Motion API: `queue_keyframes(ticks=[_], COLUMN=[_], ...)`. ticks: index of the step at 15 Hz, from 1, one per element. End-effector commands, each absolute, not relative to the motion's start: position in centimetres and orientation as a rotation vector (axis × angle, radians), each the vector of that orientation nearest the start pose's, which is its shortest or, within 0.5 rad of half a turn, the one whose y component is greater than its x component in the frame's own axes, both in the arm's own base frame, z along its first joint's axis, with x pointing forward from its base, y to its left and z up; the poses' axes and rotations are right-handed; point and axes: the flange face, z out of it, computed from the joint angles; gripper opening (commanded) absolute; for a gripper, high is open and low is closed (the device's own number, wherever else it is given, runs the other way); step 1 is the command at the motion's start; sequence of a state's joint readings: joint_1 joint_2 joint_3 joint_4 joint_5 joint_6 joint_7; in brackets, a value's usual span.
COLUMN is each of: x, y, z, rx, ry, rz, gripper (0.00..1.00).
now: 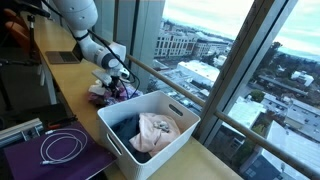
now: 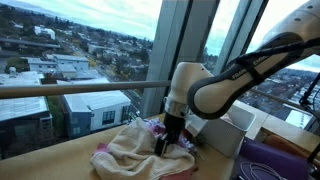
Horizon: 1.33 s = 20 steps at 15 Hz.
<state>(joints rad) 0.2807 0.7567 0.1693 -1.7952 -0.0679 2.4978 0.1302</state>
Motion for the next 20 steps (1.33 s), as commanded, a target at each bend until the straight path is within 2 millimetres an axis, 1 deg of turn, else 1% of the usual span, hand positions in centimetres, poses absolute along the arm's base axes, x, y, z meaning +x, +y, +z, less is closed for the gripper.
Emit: queue_keyframes(ticks=[1, 2, 3, 4, 7, 9, 12, 15, 17, 20], x=[56.4, 56.1, 55.7, 55.5, 55.1, 54.9, 55.2, 55.7, 55.5, 54.9], y=[25.9, 25.6, 25.1, 24.8, 23.7, 23.2, 22.3, 20.5, 18.7, 15.0], z=[17.0, 18.0, 18.9, 19.8, 23.1, 26.2, 33.2, 40.5, 45.4, 52.4], rx=[-3.036, -3.034, -3.035, -3.037, -3.048, -3.056, -3.077, -3.094, -3.107, -3.134], ry=[-0.398, -0.374, -0.351, -0.334, -0.296, -0.286, -0.287, -0.251, -0.214, -0.125], rz=[0.101, 0.097, 0.091, 0.083, 0.043, -0.002, -0.111, -0.281, -0.415, -0.579], gripper=[0.06, 0.02, 0.05, 0.05, 0.00, 0.00, 0.00, 0.00, 0.00, 0.00])
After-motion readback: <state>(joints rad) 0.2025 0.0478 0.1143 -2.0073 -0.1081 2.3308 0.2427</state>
